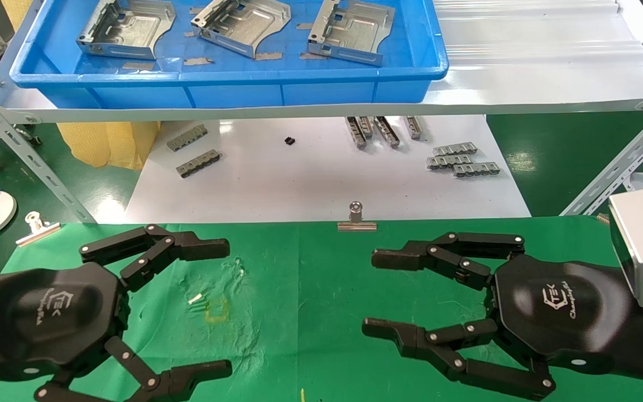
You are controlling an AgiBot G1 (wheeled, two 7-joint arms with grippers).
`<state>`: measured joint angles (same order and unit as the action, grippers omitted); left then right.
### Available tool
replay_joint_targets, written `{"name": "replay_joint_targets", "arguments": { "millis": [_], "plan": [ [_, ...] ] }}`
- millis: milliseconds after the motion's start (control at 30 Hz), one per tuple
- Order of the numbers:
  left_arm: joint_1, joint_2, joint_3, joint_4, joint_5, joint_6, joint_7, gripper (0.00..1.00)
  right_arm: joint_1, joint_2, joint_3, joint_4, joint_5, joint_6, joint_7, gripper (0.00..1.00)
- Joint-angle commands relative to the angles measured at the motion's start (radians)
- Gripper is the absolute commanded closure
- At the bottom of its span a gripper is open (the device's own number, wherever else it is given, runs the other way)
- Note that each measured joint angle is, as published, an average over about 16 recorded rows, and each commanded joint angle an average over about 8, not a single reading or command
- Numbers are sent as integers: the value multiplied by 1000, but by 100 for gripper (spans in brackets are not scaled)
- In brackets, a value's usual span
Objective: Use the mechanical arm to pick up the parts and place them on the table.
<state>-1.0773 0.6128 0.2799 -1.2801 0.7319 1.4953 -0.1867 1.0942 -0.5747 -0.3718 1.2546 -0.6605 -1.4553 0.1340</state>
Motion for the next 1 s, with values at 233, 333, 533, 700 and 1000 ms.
{"name": "replay_joint_targets", "arguments": {
  "millis": [233,333,533,700,1000],
  "plan": [
    [-1,0,0,-1,0,0,1,0,0,0,0,0,0,0,0,100],
    [-14,5,-1,-2,5,-4,3,0,0,0,0,0,0,0,0,100],
    [-135,43,14,29,68,-22,9,0,0,0,0,0,0,0,0,100],
    [-357,139,71,178,211,-30,36,0,0,0,0,0,0,0,0,100],
    [-731,401,159,695,459,-230,150,0,0,0,0,0,0,0,0,100]
  ]
}}
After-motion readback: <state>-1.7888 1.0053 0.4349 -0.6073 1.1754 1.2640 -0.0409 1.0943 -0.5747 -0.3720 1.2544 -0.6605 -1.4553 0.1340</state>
